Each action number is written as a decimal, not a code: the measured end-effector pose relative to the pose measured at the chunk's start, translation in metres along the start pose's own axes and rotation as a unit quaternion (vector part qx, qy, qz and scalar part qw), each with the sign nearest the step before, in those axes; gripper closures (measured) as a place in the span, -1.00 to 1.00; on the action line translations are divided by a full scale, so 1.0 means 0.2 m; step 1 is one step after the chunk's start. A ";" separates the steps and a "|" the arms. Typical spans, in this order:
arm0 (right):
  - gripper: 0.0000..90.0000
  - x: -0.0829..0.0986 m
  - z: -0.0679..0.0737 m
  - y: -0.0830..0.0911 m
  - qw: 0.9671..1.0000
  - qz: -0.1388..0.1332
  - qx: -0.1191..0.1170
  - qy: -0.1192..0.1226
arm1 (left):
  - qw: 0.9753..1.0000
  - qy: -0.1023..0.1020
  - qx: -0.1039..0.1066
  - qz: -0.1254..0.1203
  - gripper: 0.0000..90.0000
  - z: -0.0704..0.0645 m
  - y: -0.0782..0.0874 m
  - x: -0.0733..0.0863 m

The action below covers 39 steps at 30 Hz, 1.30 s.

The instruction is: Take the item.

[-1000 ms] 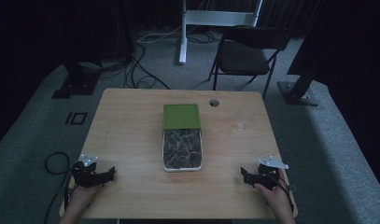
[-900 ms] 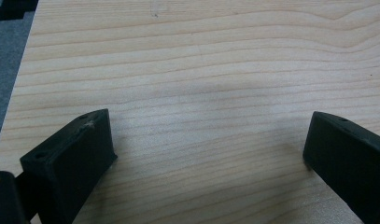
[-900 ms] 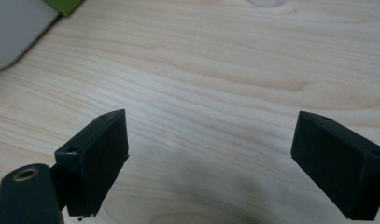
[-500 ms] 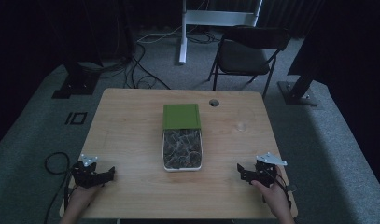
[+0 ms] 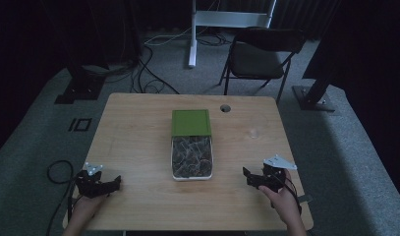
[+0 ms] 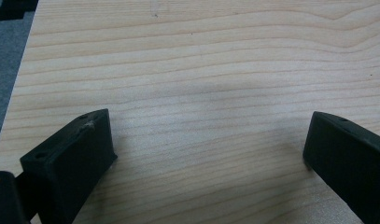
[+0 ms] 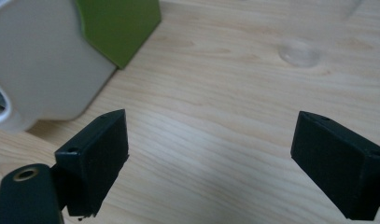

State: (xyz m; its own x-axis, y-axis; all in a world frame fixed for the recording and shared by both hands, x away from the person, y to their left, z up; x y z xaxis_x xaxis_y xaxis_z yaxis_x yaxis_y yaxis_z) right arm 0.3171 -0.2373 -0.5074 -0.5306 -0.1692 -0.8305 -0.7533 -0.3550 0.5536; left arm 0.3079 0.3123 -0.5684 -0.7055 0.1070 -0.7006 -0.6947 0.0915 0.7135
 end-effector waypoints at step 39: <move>-0.72 -0.28 0.27 -0.03 0.996 -0.054 -0.052 0.038 | 1.000 0.000 0.000 0.000 -0.95 0.00 0.00 0.00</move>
State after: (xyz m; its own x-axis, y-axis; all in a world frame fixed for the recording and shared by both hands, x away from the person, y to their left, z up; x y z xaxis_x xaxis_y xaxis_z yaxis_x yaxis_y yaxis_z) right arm 0.3302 -0.1755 -0.4618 -0.4143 -0.1918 -0.8897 -0.7579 -0.4686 0.4539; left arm 0.3079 0.3123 -0.5684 -0.7055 0.1070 -0.7006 -0.6947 0.0916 0.7135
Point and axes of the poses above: each handheld gripper's, and its own axes: y roughly backward along the jaws, x roughly out of its underside, z roughly to its left, the point moved 3 cm from there along -y, roughly forward along the jaws, and after that the axes turned 1 degree about -z, right-handed, at the moved point
